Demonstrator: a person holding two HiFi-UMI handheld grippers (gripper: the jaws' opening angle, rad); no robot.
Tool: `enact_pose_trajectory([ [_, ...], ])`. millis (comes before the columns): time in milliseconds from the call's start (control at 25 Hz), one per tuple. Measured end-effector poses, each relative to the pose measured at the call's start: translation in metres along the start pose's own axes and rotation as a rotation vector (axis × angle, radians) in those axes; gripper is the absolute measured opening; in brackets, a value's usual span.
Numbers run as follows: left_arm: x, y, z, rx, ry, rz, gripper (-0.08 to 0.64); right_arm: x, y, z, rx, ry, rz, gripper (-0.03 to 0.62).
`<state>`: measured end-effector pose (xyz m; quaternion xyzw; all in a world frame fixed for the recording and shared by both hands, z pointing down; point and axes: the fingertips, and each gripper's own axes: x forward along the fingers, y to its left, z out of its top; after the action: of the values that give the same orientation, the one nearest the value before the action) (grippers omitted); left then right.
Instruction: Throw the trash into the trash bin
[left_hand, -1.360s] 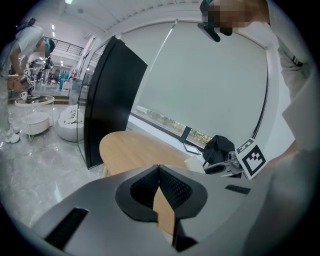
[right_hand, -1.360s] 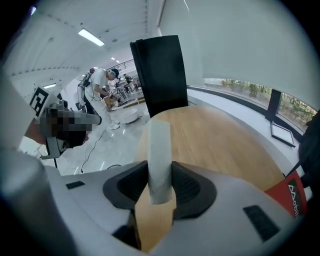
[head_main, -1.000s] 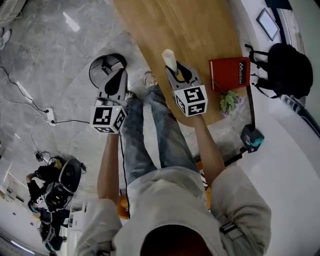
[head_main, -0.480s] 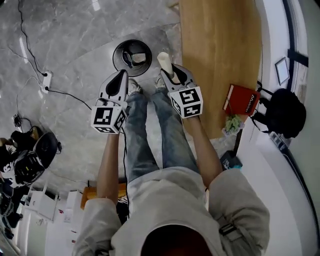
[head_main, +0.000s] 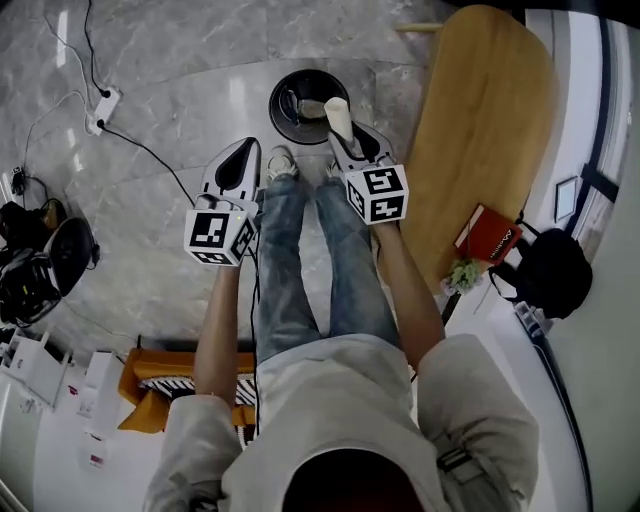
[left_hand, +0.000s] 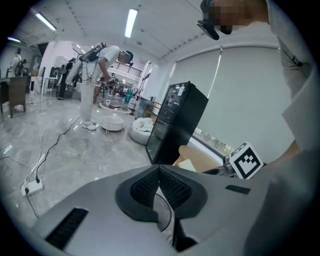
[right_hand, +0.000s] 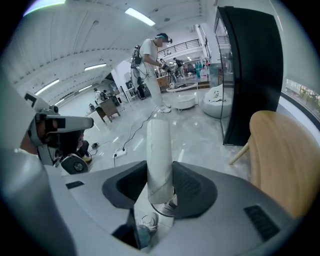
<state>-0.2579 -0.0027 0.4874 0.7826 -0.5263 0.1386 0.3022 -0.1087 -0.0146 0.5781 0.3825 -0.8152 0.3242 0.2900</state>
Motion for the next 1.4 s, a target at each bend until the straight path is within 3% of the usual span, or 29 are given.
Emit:
enact_pose_trajectory([
  [280,-0.012,0.023,-0.011,-0.027,0.002,0.02,0.018,0.042,-0.007,-0.026,0.014,0.08,-0.027,0.188],
  [400,-0.014,0.032,-0.01,-0.03,0.005,0.016,0.018,0.075,-0.015,-0.059,0.051,0.186,-0.028,0.26],
  [560,-0.017,0.035,-0.012,-0.028,0.004,0.014,0.018,0.09,-0.025,-0.092,0.073,0.309,-0.041,0.262],
  [1040,-0.022,0.04,-0.009,-0.036,-0.002,0.016,0.018,0.088,-0.011,-0.074,0.03,0.276,-0.048,0.067],
  [1400,-0.02,0.024,-0.001,-0.021,-0.006,0.02,0.018,0.055,-0.002,-0.049,0.05,0.175,-0.006,0.029],
])
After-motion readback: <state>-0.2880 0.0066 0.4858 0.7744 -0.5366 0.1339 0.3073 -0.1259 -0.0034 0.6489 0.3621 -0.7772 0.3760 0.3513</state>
